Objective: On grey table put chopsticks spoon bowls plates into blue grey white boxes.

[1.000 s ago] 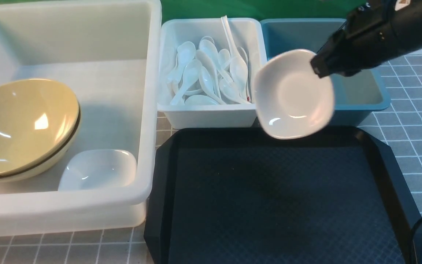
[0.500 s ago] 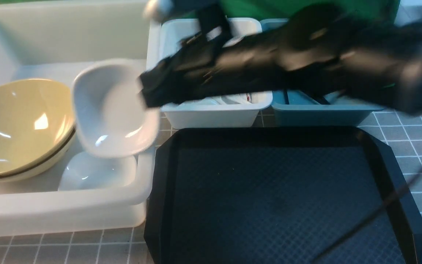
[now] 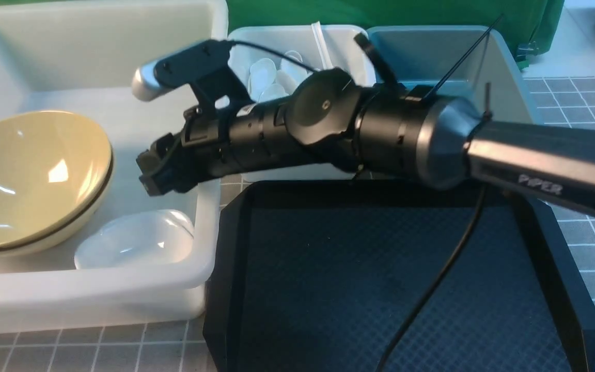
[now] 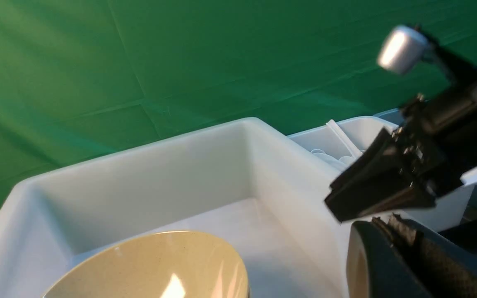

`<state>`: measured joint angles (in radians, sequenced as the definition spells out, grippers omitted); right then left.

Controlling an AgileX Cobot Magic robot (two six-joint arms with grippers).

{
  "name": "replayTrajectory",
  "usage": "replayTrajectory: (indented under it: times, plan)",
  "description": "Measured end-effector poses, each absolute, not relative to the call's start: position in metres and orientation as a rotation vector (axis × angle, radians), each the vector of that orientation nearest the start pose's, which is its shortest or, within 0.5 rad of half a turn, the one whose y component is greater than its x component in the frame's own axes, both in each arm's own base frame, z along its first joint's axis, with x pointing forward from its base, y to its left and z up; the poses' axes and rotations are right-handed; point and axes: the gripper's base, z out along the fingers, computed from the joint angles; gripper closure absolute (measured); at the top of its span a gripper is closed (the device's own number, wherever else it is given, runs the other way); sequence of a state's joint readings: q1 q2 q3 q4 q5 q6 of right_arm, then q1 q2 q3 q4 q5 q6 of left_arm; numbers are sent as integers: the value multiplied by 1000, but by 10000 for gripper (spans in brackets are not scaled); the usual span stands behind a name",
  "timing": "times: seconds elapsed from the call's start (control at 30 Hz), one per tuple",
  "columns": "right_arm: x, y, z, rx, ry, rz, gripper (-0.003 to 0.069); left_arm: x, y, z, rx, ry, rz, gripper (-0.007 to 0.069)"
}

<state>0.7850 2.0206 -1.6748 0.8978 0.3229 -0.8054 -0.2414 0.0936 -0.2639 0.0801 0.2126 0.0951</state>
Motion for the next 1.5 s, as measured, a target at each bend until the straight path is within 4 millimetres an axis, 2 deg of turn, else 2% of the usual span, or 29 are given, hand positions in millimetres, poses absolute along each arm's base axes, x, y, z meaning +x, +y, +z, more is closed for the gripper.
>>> replayTrajectory:
  times: [0.07,0.1,0.13,0.23,0.27,0.33,0.37,0.4,0.47,0.53,0.57,0.7,0.83,0.87,0.9,0.97,1.0,1.1,1.13,1.33,1.5]
  plan:
    - [321,352,298,-946,1855,737,232,49,-10,277,304,1495,-35,633]
    - [321,351,300,-952,1848,732,232,49,-10,277,305,1494,-35,633]
    - [313,343,321,-1001,1795,697,256,49,-10,277,306,1493,-32,633]
    - [295,324,358,-1114,1734,601,357,49,-10,277,306,1490,-32,633]
    - [284,309,379,-1151,1722,532,417,49,-10,277,306,1491,-32,633]
    - [266,281,405,-1172,1765,414,524,49,-10,277,307,1493,-32,633]
    - [264,278,406,-1180,1784,399,535,49,-10,277,307,1493,-32,633]
    - [255,256,422,-1146,1835,313,589,49,-10,277,307,1495,-32,633]
    - [243,215,435,-1052,1954,156,624,50,-10,275,308,1499,-32,633]
    - [238,194,438,-1000,1997,101,626,50,-11,274,309,1503,-31,633]
    - [230,171,434,-952,2039,50,626,50,-10,273,309,1508,-31,633]
    - [200,130,402,-897,2044,18,626,50,-10,273,309,1509,-31,633]
    - [174,116,352,-840,2036,114,626,50,-10,273,309,1509,-31,633]
    - [170,115,346,-815,2036,142,626,50,-10,273,309,1509,-31,633]
    - [164,112,329,-782,2063,182,626,50,-10,273,309,1509,-31,633]
    - [161,111,316,-765,2095,203,626,50,-10,273,309,1509,-31,633]
    - [156,110,298,-689,2169,260,624,50,-10,273,309,1509,-31,633]
    - [153,107,284,-571,2247,302,625,50,-10,273,310,1510,-30,633]
    - [152,103,274,-463,2319,320,625,50,-10,273,311,1510,-30,633]
    - [144,92,265,-408,2374,262,625,50,-10,273,310,1510,-31,633]
    - [122,66,265,-399,2151,262,625,50,-10,273,310,1509,-32,633]
